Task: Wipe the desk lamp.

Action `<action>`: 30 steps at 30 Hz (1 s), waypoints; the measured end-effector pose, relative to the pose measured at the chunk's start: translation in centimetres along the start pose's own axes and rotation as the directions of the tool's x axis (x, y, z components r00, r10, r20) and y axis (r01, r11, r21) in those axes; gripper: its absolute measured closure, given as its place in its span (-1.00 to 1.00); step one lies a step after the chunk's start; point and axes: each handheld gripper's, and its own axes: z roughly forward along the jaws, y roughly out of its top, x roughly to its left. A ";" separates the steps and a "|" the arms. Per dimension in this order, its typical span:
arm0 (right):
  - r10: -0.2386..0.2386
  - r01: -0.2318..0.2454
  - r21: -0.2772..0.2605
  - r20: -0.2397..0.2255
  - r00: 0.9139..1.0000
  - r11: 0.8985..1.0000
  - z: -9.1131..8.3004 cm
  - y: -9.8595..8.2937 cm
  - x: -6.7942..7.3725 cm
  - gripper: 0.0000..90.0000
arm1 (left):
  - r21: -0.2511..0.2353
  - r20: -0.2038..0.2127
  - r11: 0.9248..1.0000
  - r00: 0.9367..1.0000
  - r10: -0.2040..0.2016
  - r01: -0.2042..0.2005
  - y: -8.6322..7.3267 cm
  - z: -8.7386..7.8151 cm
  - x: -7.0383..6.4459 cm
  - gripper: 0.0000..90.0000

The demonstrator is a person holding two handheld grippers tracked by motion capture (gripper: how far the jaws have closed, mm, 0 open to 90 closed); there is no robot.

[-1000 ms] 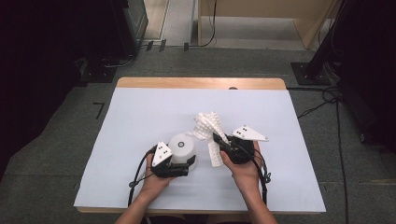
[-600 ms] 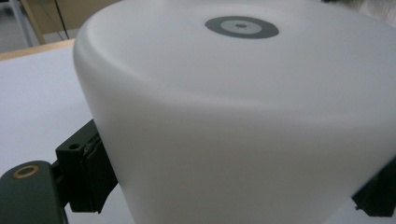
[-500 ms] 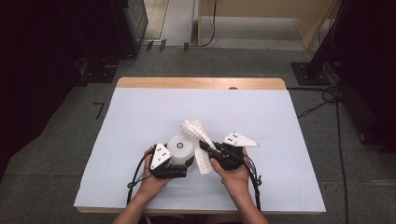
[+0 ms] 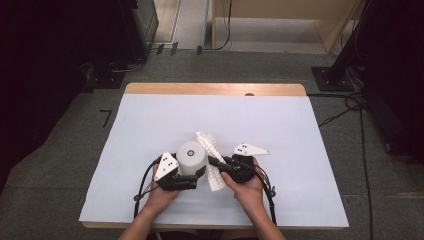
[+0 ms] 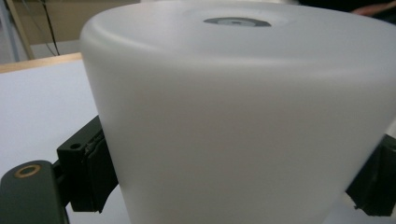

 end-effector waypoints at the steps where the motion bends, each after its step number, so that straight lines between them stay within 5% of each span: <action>1: -0.004 0.004 -0.024 -0.008 1.000 1.000 -0.4 0.3 0.2 0.75 | 0.000 0.000 1.000 1.000 0.000 0.000 0.0 0.0 0.0 -0.81; 6: -0.040 0.039 -0.077 -0.018 0.999 0.996 -1.5 1.2 1.0 0.75 | 0.017 -0.023 1.000 1.000 0.007 -0.006 -0.1 0.4 -0.1 -0.81; 15: 0.031 -0.030 0.050 -0.015 0.999 0.998 0.6 -0.8 -0.7 0.75 | -0.005 -0.023 1.000 1.000 -0.014 0.014 0.1 0.0 0.4 -0.81; 22: 0.003 -0.004 -0.013 -0.016 1.000 1.000 -0.3 0.0 -0.3 0.75 | 0.042 -0.063 0.999 0.997 0.038 -0.035 -0.4 0.5 0.3 -0.81; 30: -0.049 0.045 0.040 0.108 0.993 0.998 -0.4 -1.3 -1.5 0.74 | 0.055 -0.082 0.997 0.995 0.057 -0.052 -0.9 0.6 0.6 -0.83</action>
